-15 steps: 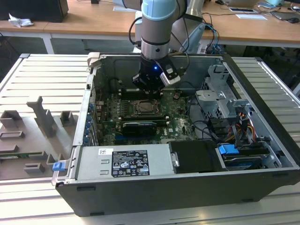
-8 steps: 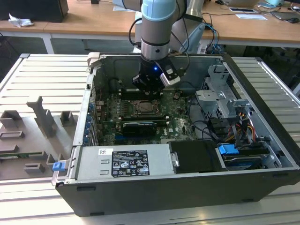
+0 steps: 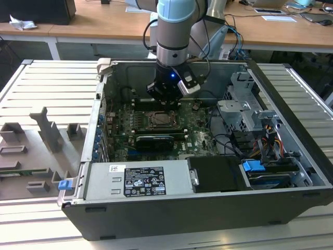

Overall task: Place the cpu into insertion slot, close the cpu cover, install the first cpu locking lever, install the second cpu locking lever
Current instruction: 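Install the first cpu locking lever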

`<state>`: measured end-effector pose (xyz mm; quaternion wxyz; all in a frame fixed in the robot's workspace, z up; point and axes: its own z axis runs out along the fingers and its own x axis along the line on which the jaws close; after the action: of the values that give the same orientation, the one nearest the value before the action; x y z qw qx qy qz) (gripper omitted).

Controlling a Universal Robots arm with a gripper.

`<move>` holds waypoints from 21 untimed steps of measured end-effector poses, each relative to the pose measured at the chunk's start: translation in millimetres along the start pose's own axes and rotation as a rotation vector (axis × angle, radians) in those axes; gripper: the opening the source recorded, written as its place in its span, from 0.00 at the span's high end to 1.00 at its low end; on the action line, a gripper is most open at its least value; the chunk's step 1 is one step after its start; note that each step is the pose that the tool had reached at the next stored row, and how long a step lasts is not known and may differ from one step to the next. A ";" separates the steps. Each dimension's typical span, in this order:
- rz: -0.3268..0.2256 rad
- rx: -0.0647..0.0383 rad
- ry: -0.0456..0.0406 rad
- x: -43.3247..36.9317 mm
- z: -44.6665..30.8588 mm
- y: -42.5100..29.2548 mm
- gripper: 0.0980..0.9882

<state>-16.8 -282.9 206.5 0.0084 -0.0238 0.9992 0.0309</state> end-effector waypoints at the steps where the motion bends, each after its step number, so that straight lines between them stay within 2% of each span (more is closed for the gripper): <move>1: 0.000 0.000 0.0000 0.0 -1.9 0.1 0.99; 4: 0.000 0.000 -0.0001 -0.2 -9.0 0.6 0.99; 21: 0.000 0.000 -0.0001 0.1 -9.6 -5.5 0.99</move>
<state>-16.8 -289.0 215.7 0.0084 -0.0238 0.9992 0.0309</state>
